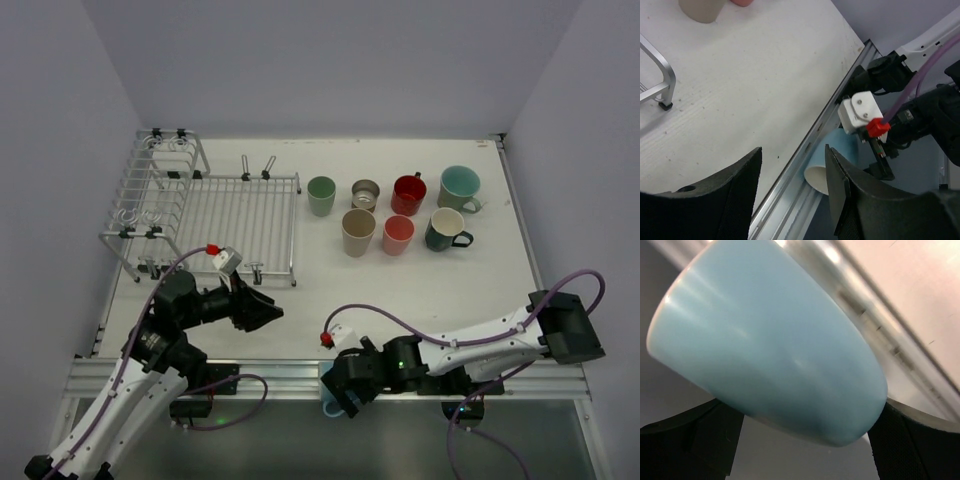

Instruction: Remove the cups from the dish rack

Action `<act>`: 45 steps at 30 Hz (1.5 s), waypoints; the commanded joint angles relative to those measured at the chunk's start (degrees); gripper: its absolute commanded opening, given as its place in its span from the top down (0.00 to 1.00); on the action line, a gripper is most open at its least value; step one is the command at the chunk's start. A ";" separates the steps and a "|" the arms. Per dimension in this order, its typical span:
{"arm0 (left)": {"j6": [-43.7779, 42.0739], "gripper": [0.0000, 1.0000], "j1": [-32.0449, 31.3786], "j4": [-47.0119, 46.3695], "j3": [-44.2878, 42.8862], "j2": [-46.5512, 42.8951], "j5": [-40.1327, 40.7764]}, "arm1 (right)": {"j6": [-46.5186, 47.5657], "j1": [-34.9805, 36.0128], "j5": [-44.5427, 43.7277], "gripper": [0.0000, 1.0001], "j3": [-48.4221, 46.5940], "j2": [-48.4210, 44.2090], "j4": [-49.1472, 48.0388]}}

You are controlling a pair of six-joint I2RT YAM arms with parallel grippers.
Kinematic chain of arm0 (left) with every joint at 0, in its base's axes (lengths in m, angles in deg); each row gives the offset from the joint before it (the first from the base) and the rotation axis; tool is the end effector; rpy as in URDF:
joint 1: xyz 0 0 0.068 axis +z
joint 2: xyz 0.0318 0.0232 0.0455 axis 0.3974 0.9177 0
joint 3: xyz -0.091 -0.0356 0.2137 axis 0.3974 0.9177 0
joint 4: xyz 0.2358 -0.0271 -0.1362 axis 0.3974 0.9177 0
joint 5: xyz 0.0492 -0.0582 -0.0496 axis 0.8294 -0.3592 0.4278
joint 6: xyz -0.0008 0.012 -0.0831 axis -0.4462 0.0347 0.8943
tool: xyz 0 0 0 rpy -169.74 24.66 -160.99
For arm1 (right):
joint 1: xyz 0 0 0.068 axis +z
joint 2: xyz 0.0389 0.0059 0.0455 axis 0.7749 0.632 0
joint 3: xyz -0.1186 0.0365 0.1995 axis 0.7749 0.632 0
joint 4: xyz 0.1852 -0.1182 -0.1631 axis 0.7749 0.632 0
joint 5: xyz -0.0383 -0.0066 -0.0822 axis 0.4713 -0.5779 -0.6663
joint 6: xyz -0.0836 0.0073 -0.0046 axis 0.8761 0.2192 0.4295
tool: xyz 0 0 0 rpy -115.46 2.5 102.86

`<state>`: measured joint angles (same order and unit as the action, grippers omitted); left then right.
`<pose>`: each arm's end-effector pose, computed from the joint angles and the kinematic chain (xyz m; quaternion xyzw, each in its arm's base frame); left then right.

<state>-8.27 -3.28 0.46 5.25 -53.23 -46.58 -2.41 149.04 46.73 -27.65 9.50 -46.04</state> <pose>0.1462 -0.1243 0.2245 0.1722 0.7657 -0.4983 0.3686 -0.0265 0.2550 0.1015 -0.3659 0.9076 0.1702 0.1157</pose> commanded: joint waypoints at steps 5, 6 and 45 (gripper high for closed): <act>4.52 0.32 -0.20 -1.57 0.68 2.74 -2.21 | 3.42 -11.38 -12.47 0.08 1.83 -4.55 -8.71; 5.13 0.28 -0.20 -2.46 0.86 3.27 -2.39 | 4.90 -12.01 -13.86 0.08 1.39 -4.72 -8.79; -24.48 0.00 -48.10 -2.73 -23.75 52.06 32.77 | 10.98 -20.28 -14.67 0.21 1.29 -59.57 4.57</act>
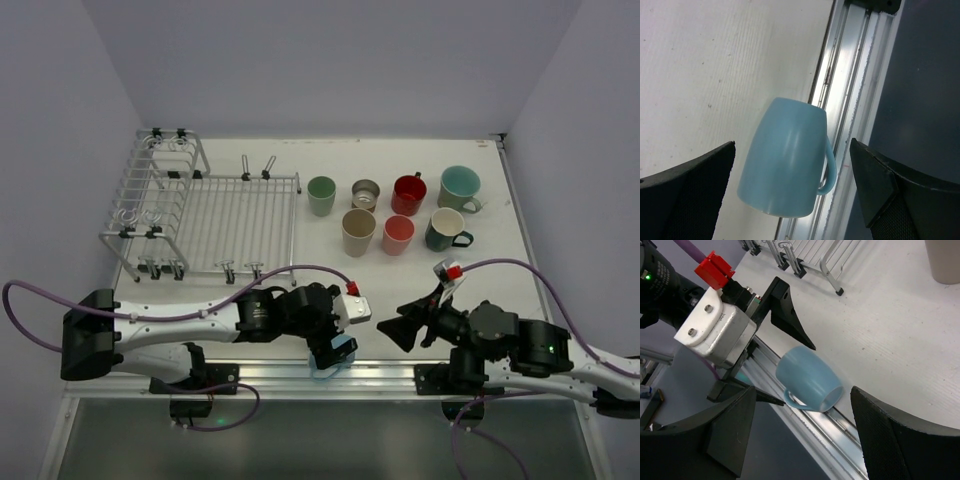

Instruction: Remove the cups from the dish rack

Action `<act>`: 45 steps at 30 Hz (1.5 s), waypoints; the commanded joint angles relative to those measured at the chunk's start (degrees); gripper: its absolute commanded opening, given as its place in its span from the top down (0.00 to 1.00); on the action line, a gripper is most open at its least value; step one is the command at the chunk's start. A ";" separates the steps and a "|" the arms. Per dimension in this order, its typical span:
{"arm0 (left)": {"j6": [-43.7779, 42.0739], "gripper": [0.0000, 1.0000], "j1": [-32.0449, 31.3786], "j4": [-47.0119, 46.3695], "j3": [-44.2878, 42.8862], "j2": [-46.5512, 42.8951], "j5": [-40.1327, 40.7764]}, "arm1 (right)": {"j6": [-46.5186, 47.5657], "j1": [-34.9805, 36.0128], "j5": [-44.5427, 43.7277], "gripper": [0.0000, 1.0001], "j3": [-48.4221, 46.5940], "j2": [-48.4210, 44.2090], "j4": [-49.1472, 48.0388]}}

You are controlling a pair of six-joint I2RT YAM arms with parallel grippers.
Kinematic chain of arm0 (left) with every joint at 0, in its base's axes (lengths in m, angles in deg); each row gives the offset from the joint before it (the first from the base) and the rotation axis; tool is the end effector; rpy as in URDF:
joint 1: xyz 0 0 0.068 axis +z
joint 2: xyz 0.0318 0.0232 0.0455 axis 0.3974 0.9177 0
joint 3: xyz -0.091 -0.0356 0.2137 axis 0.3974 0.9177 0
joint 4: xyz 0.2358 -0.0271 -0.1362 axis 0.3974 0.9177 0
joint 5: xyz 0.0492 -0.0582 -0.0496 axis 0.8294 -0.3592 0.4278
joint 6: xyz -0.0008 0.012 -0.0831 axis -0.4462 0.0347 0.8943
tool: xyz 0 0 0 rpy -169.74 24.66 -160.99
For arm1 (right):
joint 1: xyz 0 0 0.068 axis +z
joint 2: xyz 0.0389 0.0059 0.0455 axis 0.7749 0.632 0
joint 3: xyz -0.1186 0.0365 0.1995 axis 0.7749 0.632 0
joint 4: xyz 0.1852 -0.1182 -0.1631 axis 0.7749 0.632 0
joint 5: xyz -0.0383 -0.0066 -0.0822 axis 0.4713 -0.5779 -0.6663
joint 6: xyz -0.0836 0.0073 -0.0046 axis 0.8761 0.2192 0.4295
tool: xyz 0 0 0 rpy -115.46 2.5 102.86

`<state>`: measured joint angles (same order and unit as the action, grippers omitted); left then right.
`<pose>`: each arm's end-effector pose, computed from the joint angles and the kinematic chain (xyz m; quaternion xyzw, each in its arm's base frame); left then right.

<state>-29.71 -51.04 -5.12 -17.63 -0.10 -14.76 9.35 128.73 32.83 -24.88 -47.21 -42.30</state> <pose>0.0773 -0.3082 0.1684 0.5147 0.7526 -0.3082 0.2714 0.0601 0.1493 0.2791 -0.1436 0.7861 0.4223 0.4279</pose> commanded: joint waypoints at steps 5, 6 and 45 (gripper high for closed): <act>-4.36 0.00 -0.34 4.42 -2.18 0.76 0.59 | -1.39 0.03 1.52 0.20 -0.16 -4.08 0.83; -4.62 0.00 -0.25 4.60 -2.19 2.59 -0.10 | -1.39 0.03 1.96 0.20 0.01 -4.17 0.74; 5.03 0.87 2.47 -14.08 0.88 0.43 14.11 | -6.04 0.03 -4.18 0.19 7.13 -11.73 -11.73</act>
<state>-28.99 -49.99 -5.14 -17.59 5.72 -6.80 6.31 128.47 33.36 -18.91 -59.61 -49.10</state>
